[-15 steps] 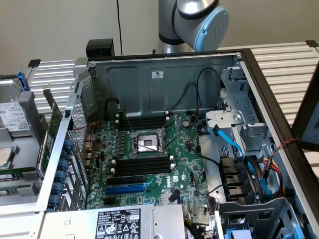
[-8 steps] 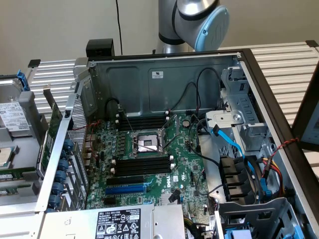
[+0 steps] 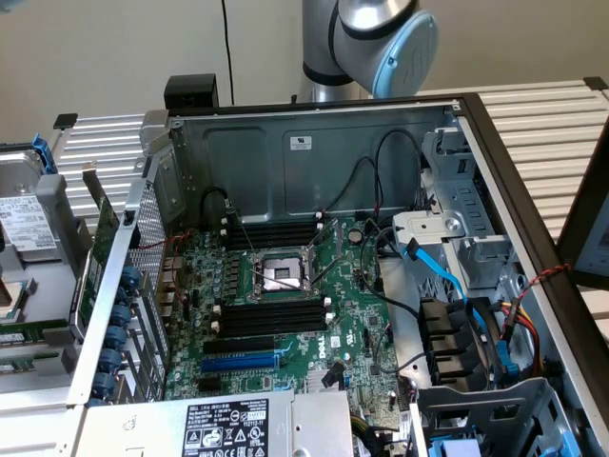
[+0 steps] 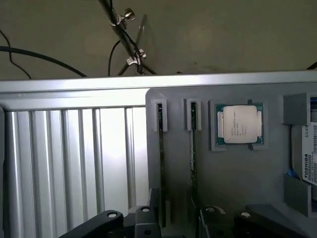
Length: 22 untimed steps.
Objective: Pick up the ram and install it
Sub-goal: 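Pick up the ram and move it above insertion slot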
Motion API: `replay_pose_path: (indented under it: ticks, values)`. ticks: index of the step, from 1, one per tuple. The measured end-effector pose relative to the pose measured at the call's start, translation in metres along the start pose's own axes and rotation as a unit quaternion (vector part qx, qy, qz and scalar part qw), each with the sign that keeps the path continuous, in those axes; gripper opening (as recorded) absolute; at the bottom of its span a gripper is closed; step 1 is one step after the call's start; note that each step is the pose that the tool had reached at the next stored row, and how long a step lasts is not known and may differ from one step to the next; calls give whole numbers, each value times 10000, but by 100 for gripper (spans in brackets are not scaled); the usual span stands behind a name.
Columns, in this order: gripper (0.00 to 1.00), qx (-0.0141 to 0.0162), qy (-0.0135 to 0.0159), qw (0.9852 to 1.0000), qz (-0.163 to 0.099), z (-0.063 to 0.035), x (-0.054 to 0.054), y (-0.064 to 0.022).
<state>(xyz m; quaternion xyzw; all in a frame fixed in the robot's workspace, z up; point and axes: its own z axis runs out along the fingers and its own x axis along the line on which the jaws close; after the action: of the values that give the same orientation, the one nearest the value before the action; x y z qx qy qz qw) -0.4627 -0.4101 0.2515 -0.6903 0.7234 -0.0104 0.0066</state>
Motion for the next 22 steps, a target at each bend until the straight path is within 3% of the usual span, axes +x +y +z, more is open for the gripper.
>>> replay_pose_path:
  ticks: [12, 22]
  values:
    - [36, 3, -12, 10000, 0, 221, 105, -15]
    - [36, 1, -29, 10000, 1, 369, 107, -55]
